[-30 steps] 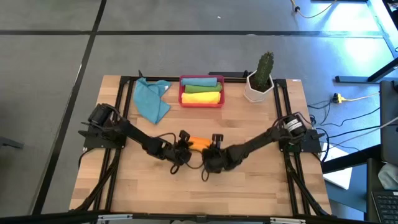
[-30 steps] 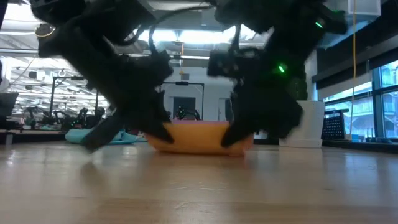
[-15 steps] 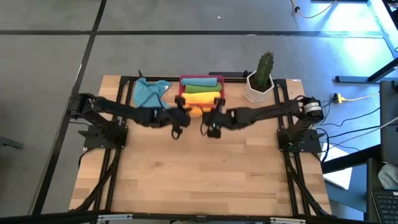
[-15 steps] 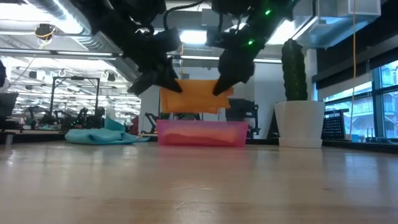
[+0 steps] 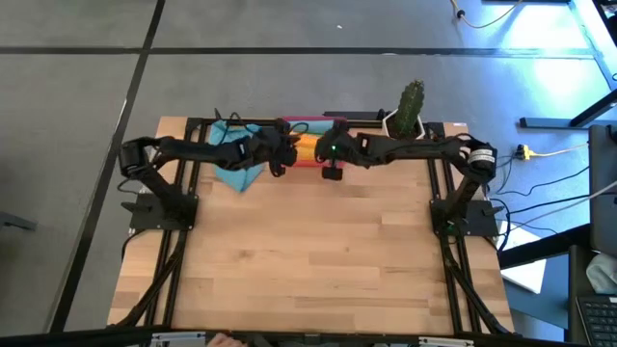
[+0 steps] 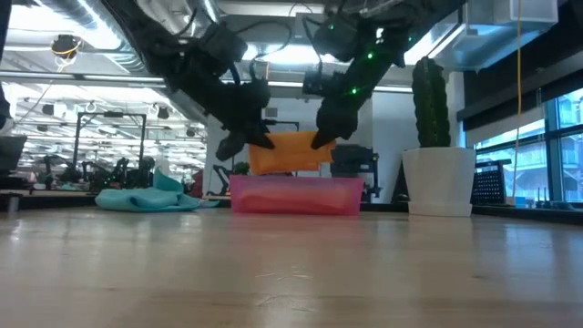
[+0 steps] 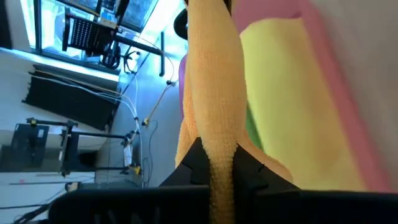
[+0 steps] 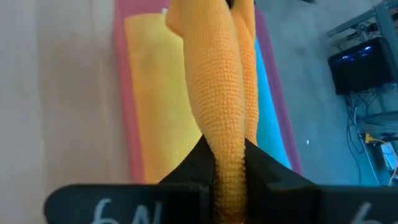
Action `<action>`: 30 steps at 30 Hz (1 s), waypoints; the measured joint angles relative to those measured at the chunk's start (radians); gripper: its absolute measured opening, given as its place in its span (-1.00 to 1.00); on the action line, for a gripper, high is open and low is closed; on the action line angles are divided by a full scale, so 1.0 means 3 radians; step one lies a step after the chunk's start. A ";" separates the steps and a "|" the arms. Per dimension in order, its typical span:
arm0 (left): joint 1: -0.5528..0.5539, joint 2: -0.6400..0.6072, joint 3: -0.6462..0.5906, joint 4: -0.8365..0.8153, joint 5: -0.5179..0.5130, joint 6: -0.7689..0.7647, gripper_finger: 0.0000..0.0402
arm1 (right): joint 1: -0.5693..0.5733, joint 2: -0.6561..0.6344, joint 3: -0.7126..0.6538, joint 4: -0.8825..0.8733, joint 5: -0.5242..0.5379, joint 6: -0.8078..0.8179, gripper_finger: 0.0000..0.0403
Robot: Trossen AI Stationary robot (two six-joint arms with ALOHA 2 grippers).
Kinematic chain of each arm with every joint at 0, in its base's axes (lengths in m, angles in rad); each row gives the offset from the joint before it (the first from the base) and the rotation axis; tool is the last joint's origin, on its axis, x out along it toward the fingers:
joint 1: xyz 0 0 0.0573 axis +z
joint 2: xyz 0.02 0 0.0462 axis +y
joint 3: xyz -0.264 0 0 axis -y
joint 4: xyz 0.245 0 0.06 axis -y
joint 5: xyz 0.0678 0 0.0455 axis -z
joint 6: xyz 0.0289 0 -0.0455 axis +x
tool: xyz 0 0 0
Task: Roll microfiber towels into tight, uniform cylinder then place into a basket
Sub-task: Put the rolled orange towel into the red bin
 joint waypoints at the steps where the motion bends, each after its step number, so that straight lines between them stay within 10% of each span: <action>1: 0.0059 0.0033 0.0000 0.0045 0.0043 0.0022 -0.97 | -0.0043 0.0027 0.0004 0.0033 -0.0004 -0.0052 -0.82; 30: 0.0279 0.0638 0.0307 -0.0064 0.0503 0.0470 -0.94 | -0.0487 0.0253 -0.0404 0.0510 -0.0704 -0.0477 -0.82</action>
